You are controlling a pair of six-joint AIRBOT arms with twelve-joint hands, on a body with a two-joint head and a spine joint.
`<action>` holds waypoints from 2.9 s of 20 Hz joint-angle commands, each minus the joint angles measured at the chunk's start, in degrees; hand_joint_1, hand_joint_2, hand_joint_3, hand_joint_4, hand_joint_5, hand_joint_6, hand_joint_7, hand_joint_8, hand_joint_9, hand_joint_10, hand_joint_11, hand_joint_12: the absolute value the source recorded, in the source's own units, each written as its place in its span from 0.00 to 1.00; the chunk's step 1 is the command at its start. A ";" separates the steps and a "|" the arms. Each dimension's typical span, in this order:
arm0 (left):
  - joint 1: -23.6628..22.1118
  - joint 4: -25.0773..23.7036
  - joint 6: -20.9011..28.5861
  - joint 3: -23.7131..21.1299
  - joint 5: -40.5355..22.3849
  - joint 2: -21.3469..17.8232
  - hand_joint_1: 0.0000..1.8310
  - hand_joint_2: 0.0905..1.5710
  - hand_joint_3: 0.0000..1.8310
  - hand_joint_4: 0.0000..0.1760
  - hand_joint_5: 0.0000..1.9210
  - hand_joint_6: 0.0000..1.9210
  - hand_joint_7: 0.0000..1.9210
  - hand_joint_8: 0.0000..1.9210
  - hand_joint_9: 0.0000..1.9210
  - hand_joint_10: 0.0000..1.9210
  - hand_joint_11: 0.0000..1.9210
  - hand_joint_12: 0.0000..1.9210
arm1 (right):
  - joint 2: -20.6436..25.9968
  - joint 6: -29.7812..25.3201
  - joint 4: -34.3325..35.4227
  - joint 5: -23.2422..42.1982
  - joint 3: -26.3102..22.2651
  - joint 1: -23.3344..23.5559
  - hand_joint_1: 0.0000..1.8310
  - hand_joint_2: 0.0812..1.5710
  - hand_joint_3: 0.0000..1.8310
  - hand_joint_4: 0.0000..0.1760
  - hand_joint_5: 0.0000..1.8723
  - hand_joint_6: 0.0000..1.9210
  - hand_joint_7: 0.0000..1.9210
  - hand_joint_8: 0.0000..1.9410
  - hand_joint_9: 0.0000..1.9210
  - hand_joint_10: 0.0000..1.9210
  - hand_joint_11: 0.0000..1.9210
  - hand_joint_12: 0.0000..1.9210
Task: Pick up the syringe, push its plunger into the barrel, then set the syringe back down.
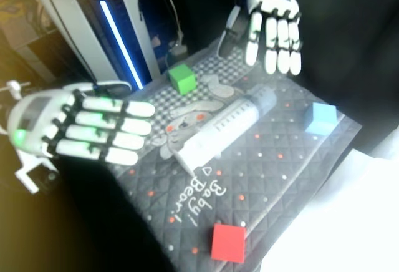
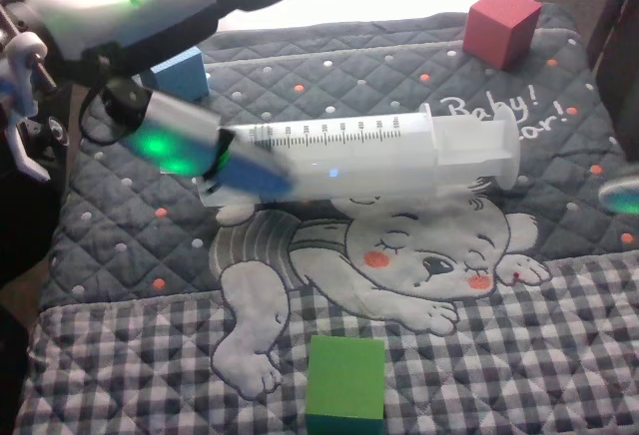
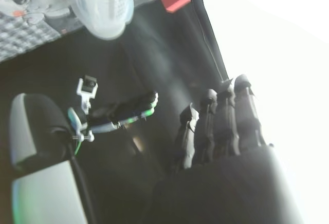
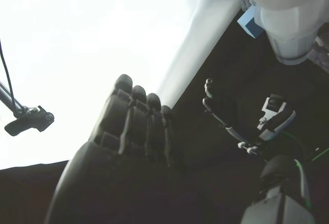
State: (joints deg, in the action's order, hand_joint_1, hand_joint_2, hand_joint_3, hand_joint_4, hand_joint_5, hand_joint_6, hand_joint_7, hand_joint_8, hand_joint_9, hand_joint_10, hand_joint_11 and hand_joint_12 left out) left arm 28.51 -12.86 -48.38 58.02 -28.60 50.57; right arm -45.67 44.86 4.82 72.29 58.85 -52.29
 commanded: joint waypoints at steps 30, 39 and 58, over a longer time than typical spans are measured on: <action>-1.09 -8.88 0.07 10.20 9.04 14.52 0.24 0.45 0.00 0.05 0.07 0.01 0.12 0.00 0.17 0.00 0.00 0.51 | -1.09 -0.29 0.76 7.17 0.46 3.25 0.35 0.38 0.00 0.33 0.09 0.00 0.08 0.00 0.07 0.00 0.08 0.04; -0.17 -8.87 0.07 14.49 13.26 18.26 0.26 0.46 0.00 0.00 0.11 0.00 0.17 0.00 0.22 0.00 0.00 0.55 | -1.00 -0.30 0.49 7.17 0.33 3.40 0.34 0.39 0.00 0.25 0.08 0.00 0.08 0.00 0.07 0.00 0.06 0.02; 0.39 -7.82 -18.13 18.29 15.85 20.88 0.80 0.58 0.32 0.00 0.40 0.86 0.38 0.84 0.38 0.87 0.45 0.99 | -0.72 -0.32 -0.02 7.18 -0.01 3.75 0.33 0.39 0.00 0.33 0.10 0.00 0.10 0.00 0.08 0.00 0.09 0.02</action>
State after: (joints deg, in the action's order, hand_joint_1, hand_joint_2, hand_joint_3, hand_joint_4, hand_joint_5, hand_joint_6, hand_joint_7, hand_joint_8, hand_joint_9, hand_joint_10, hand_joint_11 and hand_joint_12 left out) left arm 28.93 -19.77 -65.17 75.94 -9.21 71.26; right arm -46.85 44.84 3.86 72.42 58.83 -49.41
